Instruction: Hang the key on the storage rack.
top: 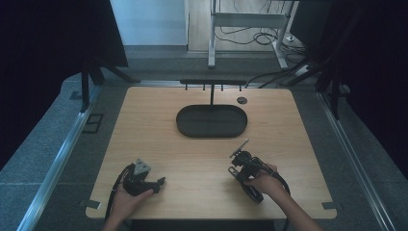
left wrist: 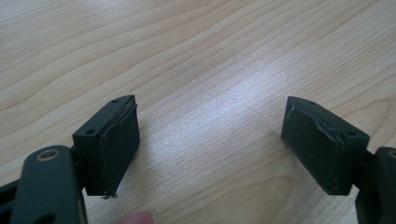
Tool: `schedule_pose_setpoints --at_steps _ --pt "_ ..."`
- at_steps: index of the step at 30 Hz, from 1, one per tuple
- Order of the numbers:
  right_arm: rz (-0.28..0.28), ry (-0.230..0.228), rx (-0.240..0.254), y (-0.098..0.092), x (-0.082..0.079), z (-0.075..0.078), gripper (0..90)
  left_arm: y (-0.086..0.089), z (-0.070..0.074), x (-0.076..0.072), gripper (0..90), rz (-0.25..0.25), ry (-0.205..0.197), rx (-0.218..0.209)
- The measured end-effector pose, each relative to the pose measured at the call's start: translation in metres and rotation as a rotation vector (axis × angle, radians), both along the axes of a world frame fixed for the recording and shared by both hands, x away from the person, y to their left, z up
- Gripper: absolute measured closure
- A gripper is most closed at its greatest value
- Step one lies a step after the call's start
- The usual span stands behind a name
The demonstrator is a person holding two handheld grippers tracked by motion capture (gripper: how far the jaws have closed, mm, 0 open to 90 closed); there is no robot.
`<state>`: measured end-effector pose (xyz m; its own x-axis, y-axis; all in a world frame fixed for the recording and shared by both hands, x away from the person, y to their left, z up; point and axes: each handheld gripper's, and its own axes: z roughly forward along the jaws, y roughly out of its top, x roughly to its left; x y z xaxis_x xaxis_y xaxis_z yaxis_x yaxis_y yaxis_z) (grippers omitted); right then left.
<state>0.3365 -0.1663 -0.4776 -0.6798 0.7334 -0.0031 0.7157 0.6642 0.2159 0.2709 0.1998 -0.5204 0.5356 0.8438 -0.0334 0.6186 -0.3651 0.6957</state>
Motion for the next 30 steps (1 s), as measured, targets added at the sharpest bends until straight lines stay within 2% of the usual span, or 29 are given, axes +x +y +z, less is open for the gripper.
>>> schedule_pose_setpoints --at_steps 3,6,13,21,25,29,30 --pt "-0.002 0.010 -0.002 0.001 0.001 0.000 79.1 0.000 0.000 0.000 19.6 0.000 0.000 0.000" --pt "-0.009 0.007 -0.020 0.004 0.000 0.000 79.8 0.000 0.000 0.000 19.5 0.000 0.000 0.000" --pt "-0.011 -0.001 -0.017 0.003 0.000 0.000 80.3 0.000 0.000 0.000 19.6 0.000 0.000 0.000" --pt "-0.028 -0.006 0.024 -0.002 -0.002 0.002 80.7 0.001 0.000 0.001 19.5 -0.004 0.000 0.000" --pt "-0.039 -0.023 0.059 -0.008 -0.005 0.008 80.8 0.000 0.000 0.001 19.5 -0.004 -0.001 0.001" --pt "-0.054 -0.069 0.099 -0.016 -0.012 0.021 80.9 0.001 0.000 0.001 19.5 -0.006 0.000 0.000" --pt "-0.054 -0.069 0.099 -0.016 -0.012 0.021 80.9 0.001 0.000 0.001 19.5 -0.006 0.000 0.000"
